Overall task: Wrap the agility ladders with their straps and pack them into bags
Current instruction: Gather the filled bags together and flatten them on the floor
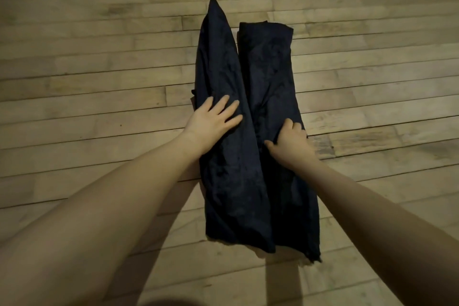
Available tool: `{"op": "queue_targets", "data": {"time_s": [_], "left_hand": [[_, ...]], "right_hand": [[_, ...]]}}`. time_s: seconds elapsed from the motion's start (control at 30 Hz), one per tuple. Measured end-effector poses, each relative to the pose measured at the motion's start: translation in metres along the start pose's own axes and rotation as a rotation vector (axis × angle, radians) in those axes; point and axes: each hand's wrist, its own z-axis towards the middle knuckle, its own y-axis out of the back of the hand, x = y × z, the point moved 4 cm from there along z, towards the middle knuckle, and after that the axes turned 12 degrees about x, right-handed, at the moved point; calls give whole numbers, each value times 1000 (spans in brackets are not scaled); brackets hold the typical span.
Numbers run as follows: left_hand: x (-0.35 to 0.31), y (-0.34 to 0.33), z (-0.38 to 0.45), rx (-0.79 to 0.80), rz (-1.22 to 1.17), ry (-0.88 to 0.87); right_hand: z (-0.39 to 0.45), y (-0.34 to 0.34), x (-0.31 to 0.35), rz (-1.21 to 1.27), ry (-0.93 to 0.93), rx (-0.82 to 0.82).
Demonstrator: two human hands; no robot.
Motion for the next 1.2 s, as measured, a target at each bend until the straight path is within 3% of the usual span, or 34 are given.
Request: {"op": "queue_targets", "data": {"time_s": [0.2, 0.3, 0.4, 0.57, 0.7, 0.9, 1.0, 1.1, 1.2], "left_hand": [[-2, -6, 17, -54, 21, -61], [0, 0, 21, -212, 56, -185], [0, 4, 8, -404, 53, -277], [-31, 3, -15, -452, -204, -311], [-48, -7, -27, -382, -457, -219], [-37, -17, -37, -285, -630, -189], [-17, -23, -35, -271, -531, -196], [8, -34, -25, -79, -247, -71], [23, -30, -15, -20, -71, 5]], "right_hand": [[21, -11, -1, 280, -70, 91], [22, -15, 2, 254, -91, 98], [12, -18, 10, 120, -57, 6], [-7, -22, 11, 32, 129, 0], [-20, -25, 9, 91, 229, 42], [-34, -48, 17, -252, 272, 88], [-30, -52, 22, -363, 232, 29], [-26, -48, 24, -329, 229, 10], [-24, -46, 24, -294, 260, 13]]}}
